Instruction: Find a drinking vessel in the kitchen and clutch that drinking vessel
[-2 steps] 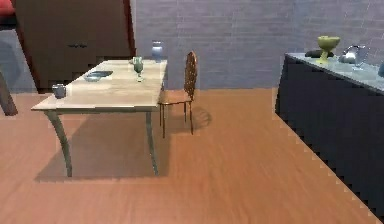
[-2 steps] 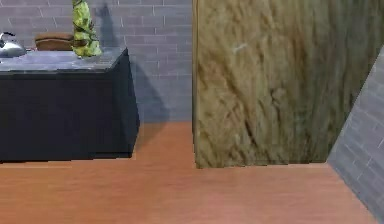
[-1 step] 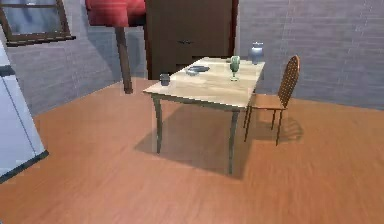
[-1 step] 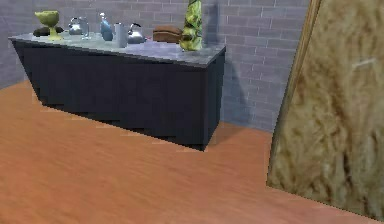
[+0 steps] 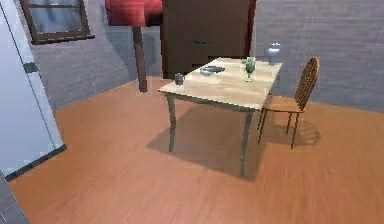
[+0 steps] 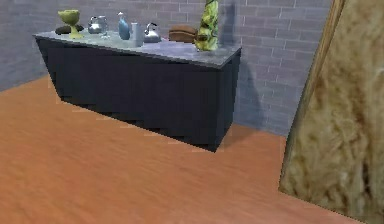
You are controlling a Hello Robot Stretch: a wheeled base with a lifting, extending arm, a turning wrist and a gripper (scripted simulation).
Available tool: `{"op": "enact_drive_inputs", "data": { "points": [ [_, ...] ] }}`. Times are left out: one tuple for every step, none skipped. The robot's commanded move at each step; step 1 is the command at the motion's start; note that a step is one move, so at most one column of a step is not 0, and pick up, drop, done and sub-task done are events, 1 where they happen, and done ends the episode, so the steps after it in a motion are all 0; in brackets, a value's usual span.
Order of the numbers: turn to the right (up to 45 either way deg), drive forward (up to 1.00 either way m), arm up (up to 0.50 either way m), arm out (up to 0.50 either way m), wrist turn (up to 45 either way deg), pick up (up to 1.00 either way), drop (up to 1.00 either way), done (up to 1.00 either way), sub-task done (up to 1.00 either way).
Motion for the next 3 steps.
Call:
{"op": "enact_drive_inputs", "data": {
  "points": [
    [0.0, 1.00, 0.00, 0.00, 0.0, 0.00, 0.00, 0.00, 0.00],
    [6.0, 0.00, 0.00, 0.00, 0.0, 0.00, 0.00, 0.00, 0.00],
    [0.0, 0.10, 0.00, 0.00, 0.0, 0.00, 0.00, 0.00, 0.00]
  ]
}}
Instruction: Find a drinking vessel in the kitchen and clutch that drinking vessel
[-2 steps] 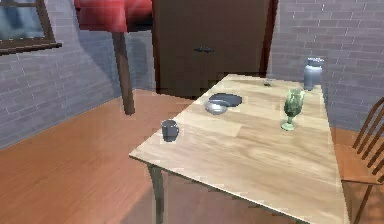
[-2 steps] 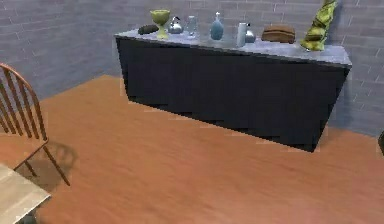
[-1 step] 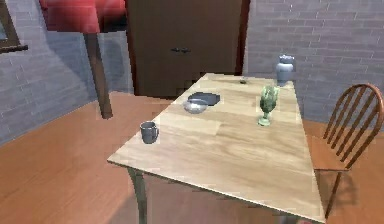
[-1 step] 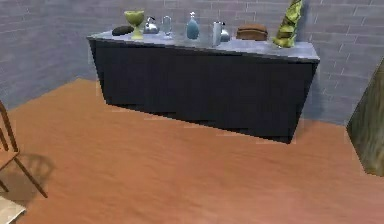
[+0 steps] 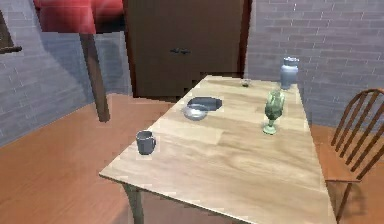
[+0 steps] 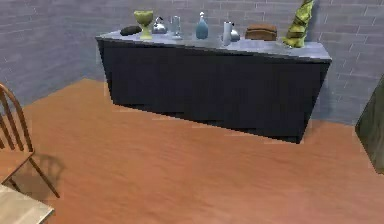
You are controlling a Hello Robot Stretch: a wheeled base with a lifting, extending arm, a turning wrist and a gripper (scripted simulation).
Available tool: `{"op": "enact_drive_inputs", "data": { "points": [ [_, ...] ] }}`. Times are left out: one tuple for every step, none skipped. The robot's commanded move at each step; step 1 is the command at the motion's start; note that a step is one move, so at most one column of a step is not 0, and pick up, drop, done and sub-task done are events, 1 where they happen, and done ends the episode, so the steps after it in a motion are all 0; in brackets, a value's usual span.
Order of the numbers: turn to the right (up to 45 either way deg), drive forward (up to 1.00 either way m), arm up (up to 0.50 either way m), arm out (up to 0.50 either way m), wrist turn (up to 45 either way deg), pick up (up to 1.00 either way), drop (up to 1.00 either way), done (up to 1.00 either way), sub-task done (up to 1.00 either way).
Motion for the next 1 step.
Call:
{"op": "enact_drive_inputs", "data": {
  "points": [
    [-45.0, 0.00, 0.00, 0.00, 0.0, 0.00, 0.00, 0.00, 0.00]
  ]
}}
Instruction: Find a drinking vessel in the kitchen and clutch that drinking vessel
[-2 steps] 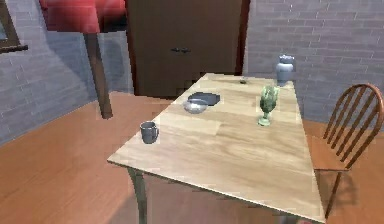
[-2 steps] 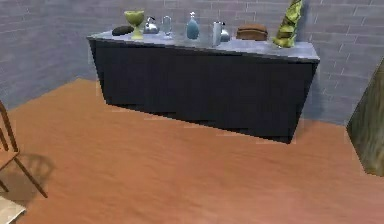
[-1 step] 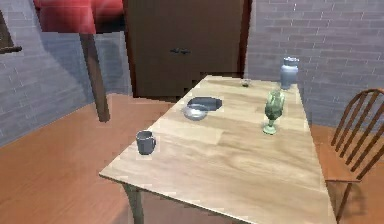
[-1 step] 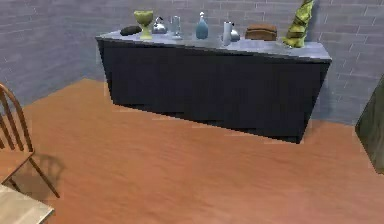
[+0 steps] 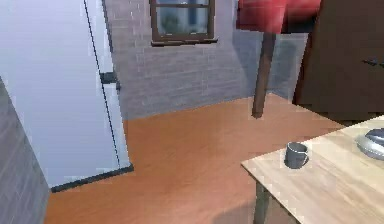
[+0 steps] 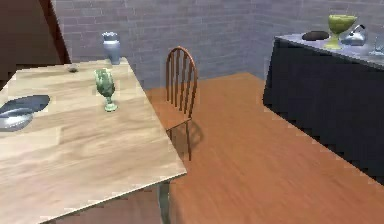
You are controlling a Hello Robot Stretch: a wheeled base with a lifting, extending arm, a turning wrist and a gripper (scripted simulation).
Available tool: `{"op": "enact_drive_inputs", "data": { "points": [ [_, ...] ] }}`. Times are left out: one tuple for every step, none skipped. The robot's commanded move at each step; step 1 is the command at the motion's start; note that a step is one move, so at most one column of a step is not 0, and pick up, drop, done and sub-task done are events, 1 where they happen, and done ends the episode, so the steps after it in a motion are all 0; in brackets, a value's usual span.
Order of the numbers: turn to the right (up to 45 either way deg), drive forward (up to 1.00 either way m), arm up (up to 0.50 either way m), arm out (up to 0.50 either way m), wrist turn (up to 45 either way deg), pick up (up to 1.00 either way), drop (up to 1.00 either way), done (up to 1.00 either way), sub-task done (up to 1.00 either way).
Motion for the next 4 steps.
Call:
{"op": "enact_drive_inputs", "data": {
  "points": [
    [-45.0, 0.00, 0.00, 0.00, 0.0, 0.00, 0.00, 0.00, 0.00],
    [-12.0, 0.00, 0.00, 0.00, 0.0, 0.00, 0.00, 0.00, 0.00],
    [45.0, 0.00, 0.00, 0.00, 0.0, 0.00, 0.00, 0.00, 0.00],
    [9.0, 0.00, 0.00, 0.00, 0.0, 0.00, 0.00, 0.00, 0.00]
  ]
}}
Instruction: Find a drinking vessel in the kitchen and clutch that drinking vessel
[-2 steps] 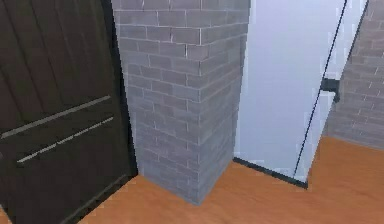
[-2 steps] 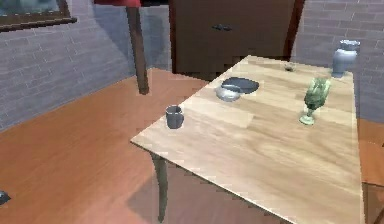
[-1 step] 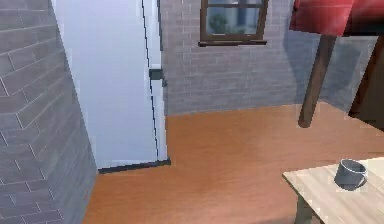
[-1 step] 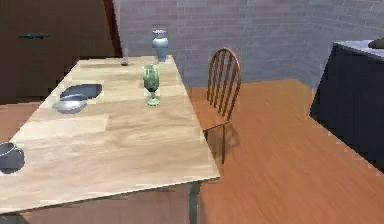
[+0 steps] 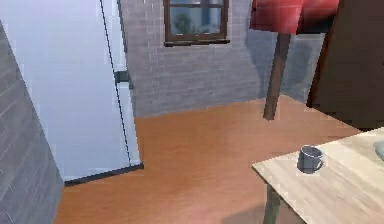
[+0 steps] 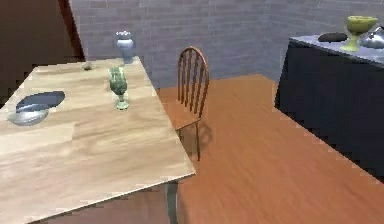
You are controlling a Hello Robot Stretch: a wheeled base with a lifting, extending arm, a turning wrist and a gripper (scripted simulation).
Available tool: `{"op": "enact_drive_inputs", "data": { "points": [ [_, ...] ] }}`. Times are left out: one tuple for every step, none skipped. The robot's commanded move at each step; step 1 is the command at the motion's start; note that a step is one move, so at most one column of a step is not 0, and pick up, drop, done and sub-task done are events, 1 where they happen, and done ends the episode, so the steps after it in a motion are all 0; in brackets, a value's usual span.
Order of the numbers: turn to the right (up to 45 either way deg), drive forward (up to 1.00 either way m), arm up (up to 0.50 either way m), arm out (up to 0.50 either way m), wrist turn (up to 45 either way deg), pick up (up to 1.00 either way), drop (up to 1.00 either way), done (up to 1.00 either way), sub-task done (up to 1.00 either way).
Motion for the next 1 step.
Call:
{"op": "enact_drive_inputs", "data": {
  "points": [
    [0.0, 0.80, 0.00, 0.00, 0.0, 0.00, 0.00, 0.00, 0.00]
  ]
}}
